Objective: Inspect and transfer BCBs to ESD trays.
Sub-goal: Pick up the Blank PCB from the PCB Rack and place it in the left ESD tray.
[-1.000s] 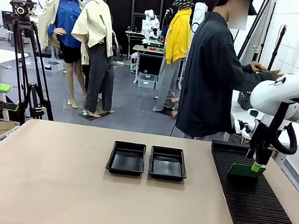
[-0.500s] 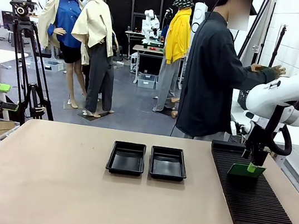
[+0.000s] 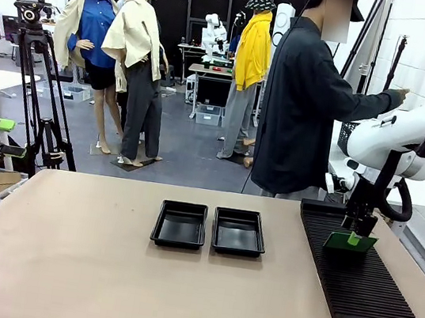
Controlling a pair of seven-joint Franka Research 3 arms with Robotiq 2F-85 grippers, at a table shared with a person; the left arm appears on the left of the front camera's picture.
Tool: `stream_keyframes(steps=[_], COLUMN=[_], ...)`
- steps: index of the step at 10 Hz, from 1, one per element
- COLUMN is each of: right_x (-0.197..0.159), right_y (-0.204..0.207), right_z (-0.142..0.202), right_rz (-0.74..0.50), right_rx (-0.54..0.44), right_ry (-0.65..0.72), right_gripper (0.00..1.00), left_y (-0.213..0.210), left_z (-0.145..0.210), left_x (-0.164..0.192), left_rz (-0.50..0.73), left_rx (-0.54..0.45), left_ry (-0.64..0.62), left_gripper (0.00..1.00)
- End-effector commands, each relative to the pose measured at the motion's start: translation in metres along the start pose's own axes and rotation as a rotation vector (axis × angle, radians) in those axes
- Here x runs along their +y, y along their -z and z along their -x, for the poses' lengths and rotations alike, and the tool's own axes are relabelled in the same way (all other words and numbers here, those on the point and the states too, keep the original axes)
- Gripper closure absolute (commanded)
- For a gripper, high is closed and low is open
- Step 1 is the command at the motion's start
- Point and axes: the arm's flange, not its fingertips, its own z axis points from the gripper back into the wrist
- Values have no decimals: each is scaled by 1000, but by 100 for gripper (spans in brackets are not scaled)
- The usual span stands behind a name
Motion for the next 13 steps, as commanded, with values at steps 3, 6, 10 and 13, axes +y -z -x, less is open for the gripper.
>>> stream_keyframes(steps=[3,6,10,13], right_x=[3,5,9,11], right_y=[3,2,-1,-2], right_z=[0,0,-2,-2], right_rz=[2,4,-8,-12], right_rx=[34,38,46,45], right_ry=[1,9,30,29], right_gripper=[71,89,93,93], left_y=[-1,-1,-1,-1], left_z=[0,0,0,0], left_x=[-2,-2,-2,-2], left_rz=[1,1,1,1], left_rx=[-4,-4,-4,-4], left_ry=[-4,-4,-4,-4], left_gripper=[0,0,0,0])
